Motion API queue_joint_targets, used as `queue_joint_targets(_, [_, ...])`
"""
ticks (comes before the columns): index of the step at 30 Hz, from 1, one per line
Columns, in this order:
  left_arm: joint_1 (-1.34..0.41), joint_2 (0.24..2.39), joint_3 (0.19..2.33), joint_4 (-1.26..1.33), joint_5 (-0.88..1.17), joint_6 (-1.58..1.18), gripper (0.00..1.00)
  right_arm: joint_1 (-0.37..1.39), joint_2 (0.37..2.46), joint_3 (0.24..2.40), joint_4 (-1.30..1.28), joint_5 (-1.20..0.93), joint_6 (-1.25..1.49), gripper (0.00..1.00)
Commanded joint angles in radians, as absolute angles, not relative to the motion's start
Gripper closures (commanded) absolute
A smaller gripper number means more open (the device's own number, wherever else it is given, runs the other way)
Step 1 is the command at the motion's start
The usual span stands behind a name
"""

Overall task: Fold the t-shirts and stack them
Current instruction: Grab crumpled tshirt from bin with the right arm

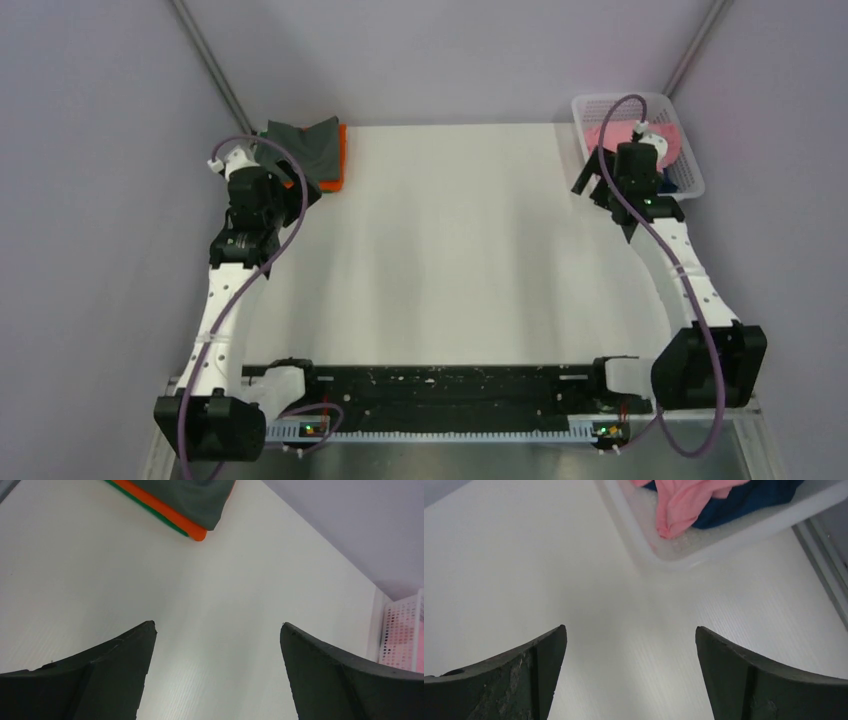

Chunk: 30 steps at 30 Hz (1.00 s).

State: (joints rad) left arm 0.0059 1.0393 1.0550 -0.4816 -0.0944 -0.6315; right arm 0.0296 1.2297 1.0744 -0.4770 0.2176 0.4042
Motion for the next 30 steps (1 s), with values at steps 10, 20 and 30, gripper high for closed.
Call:
queue_joint_targets(10, [0.005,1.065,1.048,-0.316,-0.158,-0.741,0.01,-0.134,1.748,1.631,-0.331,0.128,0.275,0.01])
queue_joint_targets(20, [-0.012,1.058,1.054,-0.382,-0.236,-0.704,0.01,-0.293,2.227,2.112,-0.447,0.038,0.355,0.04])
queue_joint_targets(30, [-0.012,1.113,1.065,-0.394,-0.252,-0.681,0.01,-0.315,2.444,2.265,-0.454,-0.052,0.358,0.30])
